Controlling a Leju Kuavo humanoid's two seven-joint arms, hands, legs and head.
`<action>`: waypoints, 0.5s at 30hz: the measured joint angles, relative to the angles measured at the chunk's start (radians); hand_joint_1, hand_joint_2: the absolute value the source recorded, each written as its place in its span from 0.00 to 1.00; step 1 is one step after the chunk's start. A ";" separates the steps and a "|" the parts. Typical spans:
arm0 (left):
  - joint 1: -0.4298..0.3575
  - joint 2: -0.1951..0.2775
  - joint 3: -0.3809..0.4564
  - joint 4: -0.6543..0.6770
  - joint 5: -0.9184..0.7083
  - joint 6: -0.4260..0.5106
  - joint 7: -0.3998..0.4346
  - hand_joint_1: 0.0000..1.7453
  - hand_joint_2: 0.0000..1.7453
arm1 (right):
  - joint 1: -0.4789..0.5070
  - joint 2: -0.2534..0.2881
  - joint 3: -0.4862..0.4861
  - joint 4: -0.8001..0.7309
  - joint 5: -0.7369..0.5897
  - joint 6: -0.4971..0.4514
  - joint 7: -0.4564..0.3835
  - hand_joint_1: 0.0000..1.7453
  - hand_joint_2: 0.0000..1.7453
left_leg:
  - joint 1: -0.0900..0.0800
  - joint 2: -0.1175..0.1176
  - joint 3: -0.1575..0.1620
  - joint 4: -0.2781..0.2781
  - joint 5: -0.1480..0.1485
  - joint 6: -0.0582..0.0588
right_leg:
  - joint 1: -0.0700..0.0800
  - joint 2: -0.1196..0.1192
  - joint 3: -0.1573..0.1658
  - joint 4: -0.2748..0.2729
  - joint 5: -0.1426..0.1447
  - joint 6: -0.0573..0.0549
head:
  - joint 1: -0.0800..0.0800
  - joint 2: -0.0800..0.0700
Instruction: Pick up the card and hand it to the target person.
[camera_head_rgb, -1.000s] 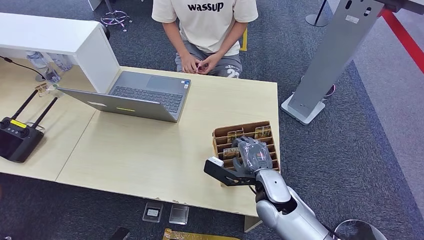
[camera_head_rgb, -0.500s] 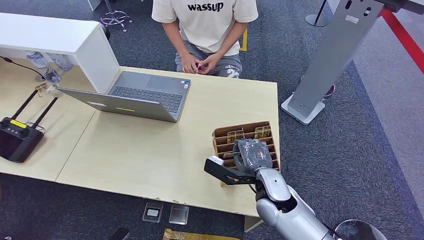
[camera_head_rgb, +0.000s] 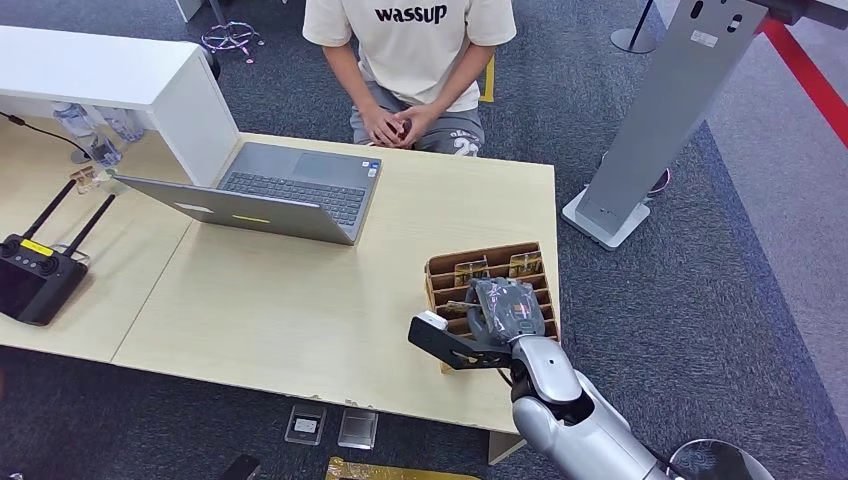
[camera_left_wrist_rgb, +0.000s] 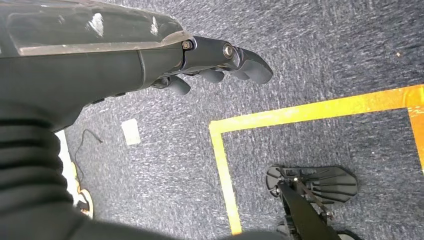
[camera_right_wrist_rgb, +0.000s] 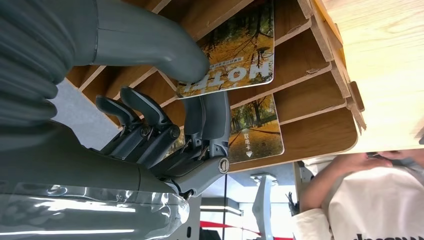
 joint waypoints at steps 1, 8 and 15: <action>0.000 0.000 -0.001 0.000 0.002 0.002 -0.001 0.00 1.00 | 0.000 0.000 0.000 0.000 -0.001 0.000 0.000 1.00 1.00 | 0.000 0.000 0.000 0.000 0.000 0.000 | 0.000 0.000 0.000 0.000 0.000 0.000 | 0.000 0.000; 0.000 0.000 -0.001 0.000 0.014 0.016 0.006 0.00 1.00 | -0.011 -0.007 -0.012 -0.035 0.001 -0.007 0.025 1.00 1.00 | 0.000 0.000 0.000 0.000 0.000 0.000 | 0.000 0.000 0.000 0.000 0.000 0.000 | 0.000 0.000; 0.003 0.000 -0.001 0.000 0.027 0.017 0.008 0.00 1.00 | -0.078 -0.054 -0.068 -0.207 0.039 -0.015 0.093 1.00 1.00 | 0.000 0.000 0.000 0.001 0.000 0.000 | 0.000 0.000 0.000 0.000 0.000 0.000 | 0.001 0.000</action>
